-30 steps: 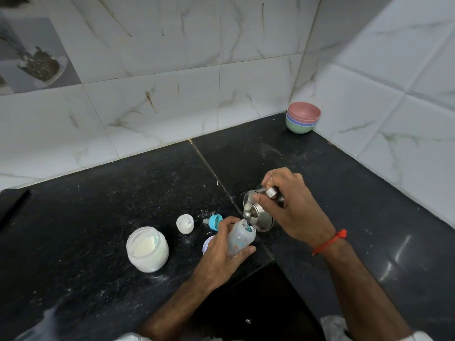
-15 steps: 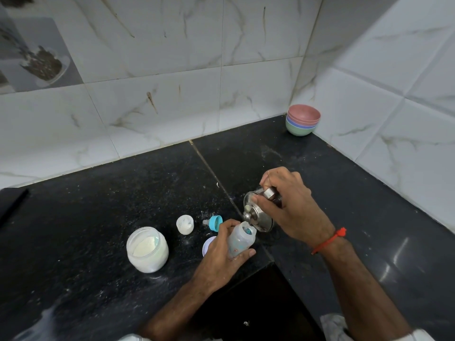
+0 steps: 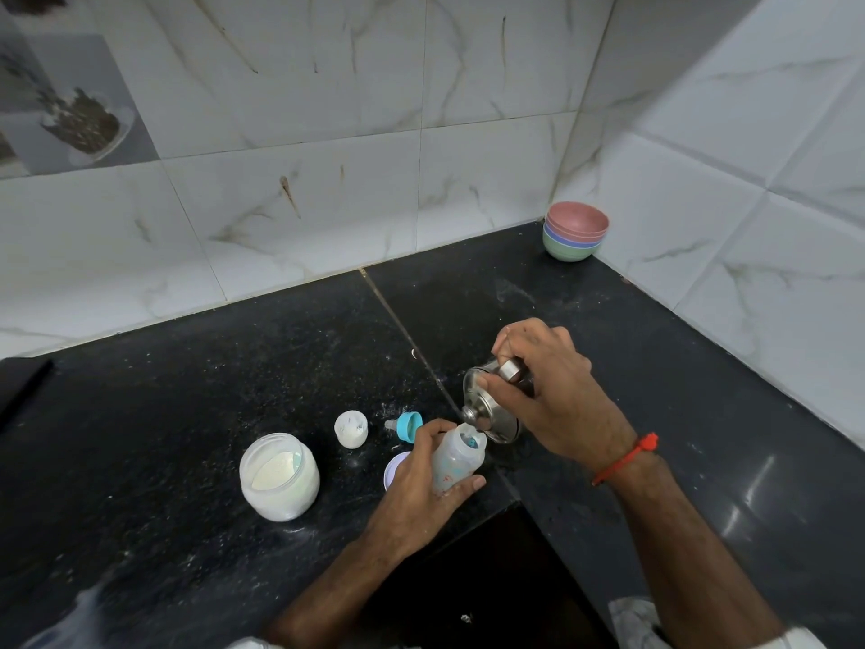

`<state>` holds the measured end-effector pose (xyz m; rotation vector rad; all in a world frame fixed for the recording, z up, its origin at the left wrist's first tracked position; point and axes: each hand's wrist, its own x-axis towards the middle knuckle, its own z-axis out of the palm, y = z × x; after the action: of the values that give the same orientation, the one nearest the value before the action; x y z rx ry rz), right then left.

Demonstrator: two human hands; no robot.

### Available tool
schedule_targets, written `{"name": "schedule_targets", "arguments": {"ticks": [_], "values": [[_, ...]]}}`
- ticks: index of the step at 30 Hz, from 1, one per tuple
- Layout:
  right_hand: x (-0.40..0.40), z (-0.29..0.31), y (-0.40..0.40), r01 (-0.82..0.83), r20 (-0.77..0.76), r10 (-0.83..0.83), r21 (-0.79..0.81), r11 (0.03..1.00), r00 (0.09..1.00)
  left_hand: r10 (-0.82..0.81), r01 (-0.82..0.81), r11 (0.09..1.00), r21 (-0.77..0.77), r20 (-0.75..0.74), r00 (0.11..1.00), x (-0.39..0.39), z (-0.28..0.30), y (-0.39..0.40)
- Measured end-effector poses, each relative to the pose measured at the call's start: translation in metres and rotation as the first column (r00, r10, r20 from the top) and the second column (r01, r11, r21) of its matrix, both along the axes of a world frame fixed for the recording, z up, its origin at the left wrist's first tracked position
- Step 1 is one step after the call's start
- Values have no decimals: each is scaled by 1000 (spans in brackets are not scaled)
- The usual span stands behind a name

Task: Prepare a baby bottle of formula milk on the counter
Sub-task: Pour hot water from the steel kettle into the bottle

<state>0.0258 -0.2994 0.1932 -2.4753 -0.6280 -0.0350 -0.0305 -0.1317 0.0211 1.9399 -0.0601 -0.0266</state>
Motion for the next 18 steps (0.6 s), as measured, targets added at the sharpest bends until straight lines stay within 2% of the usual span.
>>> {"name": "schedule_targets", "arguments": {"ticks": [18], "values": [[-1,9,-1,6,-7,-6,-16,1000,1000,-1,1,1000,-4,-20,1000,2,-1,-2]]}}
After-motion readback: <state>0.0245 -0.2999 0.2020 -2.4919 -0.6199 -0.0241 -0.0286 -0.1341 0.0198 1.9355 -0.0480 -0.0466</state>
